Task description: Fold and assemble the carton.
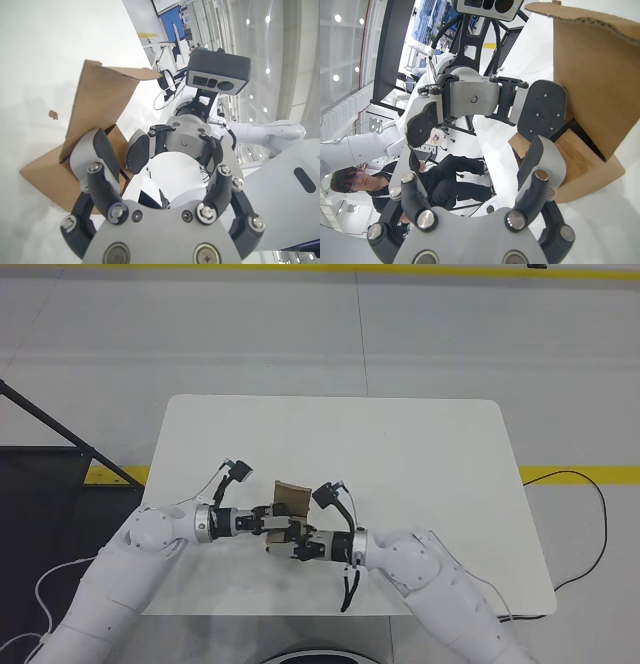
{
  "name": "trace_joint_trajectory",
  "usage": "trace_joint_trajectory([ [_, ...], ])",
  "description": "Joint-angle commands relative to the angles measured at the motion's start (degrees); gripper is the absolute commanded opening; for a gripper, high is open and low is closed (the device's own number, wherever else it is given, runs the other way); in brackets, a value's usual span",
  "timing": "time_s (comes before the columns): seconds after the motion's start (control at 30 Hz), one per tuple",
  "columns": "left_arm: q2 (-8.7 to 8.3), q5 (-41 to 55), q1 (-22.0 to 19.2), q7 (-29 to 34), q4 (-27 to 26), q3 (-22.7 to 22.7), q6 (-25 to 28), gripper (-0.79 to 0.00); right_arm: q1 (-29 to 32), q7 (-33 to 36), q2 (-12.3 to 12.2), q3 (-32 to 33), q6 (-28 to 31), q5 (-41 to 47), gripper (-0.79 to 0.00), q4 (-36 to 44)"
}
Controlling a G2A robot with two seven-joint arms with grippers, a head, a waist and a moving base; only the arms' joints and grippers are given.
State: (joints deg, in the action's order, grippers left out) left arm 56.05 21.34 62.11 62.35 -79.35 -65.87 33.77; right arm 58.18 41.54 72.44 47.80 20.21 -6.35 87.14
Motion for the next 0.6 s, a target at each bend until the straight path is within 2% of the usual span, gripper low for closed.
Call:
trace_joint_trajectory([
  [0.0,0.02,0.7,-0.1,0.2,0.3,-0.1,0.4,0.000,0.6,0.0,-0.1,0.4,-0.2,-0.3,0.000,0.6],
  [0.2,0.00,2.1,0.1,-0.3,0.7,-0.8,1.0,0.000,1.8,-0.7,-0.4,1.0,0.2,-1.0,0.000,1.9],
  [0.4,-0.12,4.8,1.3,-5.8,3.0,-3.9,3.4,0.000,2.1,-0.5,-0.4,1.1,0.0,-1.1,0.000,2.1],
  [0.57,-0.18,6.8,1.6,-9.0,6.0,-6.0,2.3,0.000,2.2,-0.4,-0.3,1.1,0.2,-1.1,0.000,1.9],
])
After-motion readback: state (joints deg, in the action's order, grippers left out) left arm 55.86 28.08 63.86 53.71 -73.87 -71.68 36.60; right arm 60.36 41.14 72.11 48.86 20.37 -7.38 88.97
